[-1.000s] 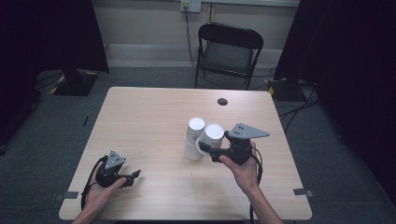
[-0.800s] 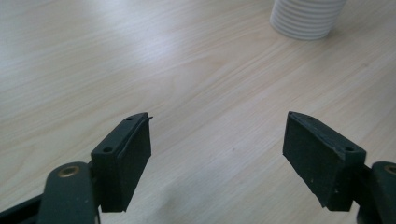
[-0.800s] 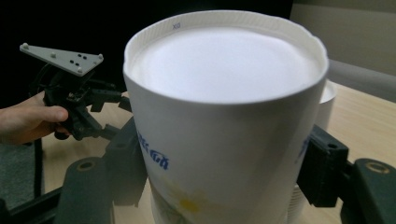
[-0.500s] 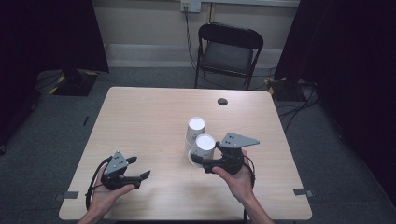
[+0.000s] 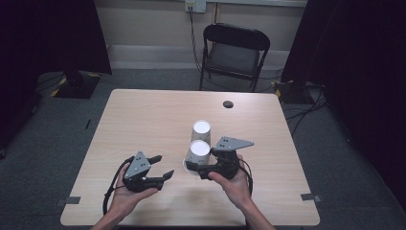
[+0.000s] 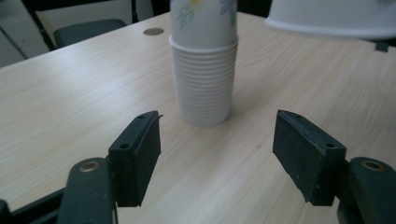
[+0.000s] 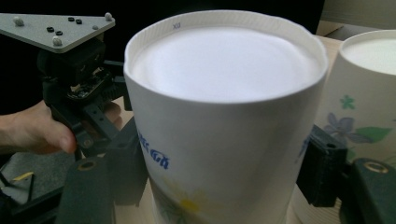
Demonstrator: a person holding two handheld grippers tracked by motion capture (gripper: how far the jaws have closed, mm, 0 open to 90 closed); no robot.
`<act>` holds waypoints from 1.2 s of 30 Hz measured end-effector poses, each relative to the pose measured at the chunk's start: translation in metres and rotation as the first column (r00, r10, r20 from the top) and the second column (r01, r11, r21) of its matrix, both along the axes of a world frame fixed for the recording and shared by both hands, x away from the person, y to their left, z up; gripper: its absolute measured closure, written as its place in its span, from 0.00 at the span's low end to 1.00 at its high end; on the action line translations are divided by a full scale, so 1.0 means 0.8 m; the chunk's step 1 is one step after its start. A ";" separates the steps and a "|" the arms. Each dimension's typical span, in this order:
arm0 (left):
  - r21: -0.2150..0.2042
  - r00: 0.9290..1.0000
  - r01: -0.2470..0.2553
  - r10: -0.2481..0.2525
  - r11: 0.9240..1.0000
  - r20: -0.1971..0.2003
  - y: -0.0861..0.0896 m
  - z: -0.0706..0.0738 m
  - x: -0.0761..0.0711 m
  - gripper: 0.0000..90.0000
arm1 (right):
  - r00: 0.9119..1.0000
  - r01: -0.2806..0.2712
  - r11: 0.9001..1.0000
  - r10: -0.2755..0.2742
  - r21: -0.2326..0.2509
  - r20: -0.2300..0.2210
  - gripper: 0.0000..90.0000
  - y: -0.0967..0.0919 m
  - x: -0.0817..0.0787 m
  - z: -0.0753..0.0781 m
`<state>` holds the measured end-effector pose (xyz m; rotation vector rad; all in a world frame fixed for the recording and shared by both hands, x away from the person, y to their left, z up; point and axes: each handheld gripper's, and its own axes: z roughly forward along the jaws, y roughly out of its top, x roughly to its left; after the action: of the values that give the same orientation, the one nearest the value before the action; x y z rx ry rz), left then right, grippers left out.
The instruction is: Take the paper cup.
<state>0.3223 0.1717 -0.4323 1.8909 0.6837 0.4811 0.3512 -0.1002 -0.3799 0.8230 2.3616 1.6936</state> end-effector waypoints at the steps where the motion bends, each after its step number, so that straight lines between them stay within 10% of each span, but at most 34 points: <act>1: -0.004 1.000 0.008 -0.008 1.000 0.005 -0.004 0.000 0.000 0.38 | 1.000 -0.004 1.000 0.004 0.006 -0.006 0.34 0.001 0.000 -0.001; 15: -0.062 0.998 0.049 -0.046 0.997 0.050 -0.005 -0.003 -0.011 0.57 | 0.992 -0.054 0.997 0.060 0.057 -0.114 0.34 0.025 0.004 -0.013; 36: -0.047 0.994 0.061 -0.056 0.997 0.090 -0.010 -0.013 -0.012 0.59 | 0.985 -0.096 0.994 0.101 0.045 -0.137 0.35 0.047 0.001 -0.023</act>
<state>0.3126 0.1636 -0.4424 1.8269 0.5749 0.5034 0.3521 -0.0627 -0.3980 0.8717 2.5073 1.7791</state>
